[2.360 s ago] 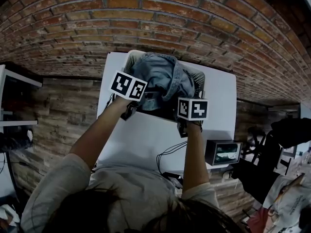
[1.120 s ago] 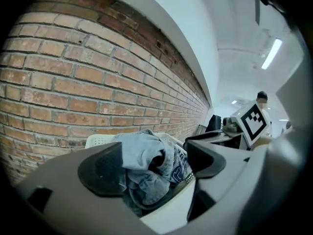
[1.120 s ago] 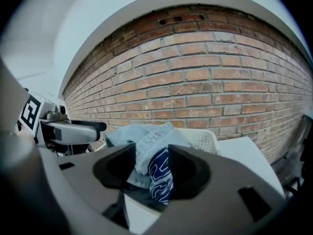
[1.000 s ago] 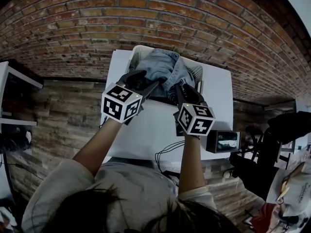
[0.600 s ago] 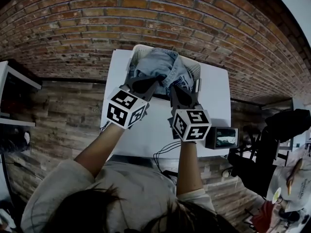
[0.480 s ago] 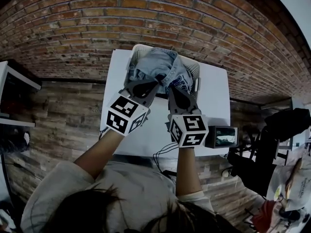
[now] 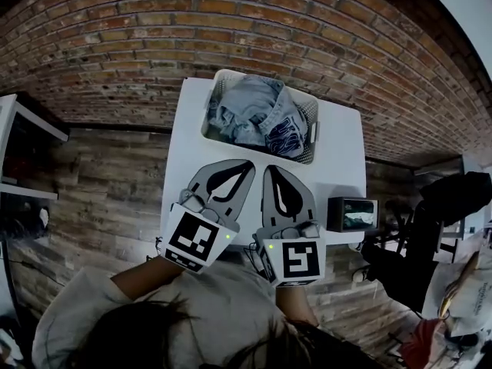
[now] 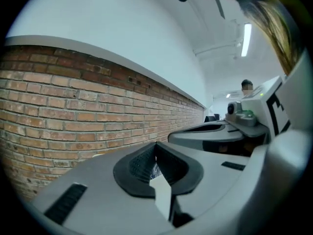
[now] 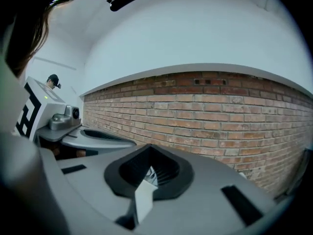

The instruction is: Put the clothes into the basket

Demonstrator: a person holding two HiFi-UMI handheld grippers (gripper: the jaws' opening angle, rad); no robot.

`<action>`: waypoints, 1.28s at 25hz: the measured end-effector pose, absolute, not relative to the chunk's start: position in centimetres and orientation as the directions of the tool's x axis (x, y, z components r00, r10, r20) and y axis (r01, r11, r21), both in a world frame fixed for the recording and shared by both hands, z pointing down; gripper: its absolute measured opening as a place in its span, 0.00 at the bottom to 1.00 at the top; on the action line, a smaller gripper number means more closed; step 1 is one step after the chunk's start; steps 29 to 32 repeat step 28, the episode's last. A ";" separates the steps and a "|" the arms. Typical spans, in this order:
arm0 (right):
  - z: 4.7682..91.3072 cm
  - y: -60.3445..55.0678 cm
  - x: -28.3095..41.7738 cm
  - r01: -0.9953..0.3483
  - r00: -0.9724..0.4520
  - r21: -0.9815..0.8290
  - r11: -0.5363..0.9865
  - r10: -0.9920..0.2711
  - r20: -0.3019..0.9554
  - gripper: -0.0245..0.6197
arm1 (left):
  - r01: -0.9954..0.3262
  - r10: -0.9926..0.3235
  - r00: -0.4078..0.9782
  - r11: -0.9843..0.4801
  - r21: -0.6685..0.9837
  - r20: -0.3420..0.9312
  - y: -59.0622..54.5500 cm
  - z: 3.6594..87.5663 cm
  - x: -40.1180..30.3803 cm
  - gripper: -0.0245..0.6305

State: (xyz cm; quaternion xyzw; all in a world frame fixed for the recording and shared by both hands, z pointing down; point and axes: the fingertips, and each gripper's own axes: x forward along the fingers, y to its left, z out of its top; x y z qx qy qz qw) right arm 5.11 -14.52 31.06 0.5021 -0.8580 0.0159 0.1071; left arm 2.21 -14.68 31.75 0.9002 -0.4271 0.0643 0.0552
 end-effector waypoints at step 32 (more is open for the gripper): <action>30.8 -9.4 3.9 -0.861 -0.486 0.055 0.505 -0.851 0.197 0.05 | -0.738 -0.726 0.669 -0.674 0.028 0.161 -9.8 30.8 2.1 0.05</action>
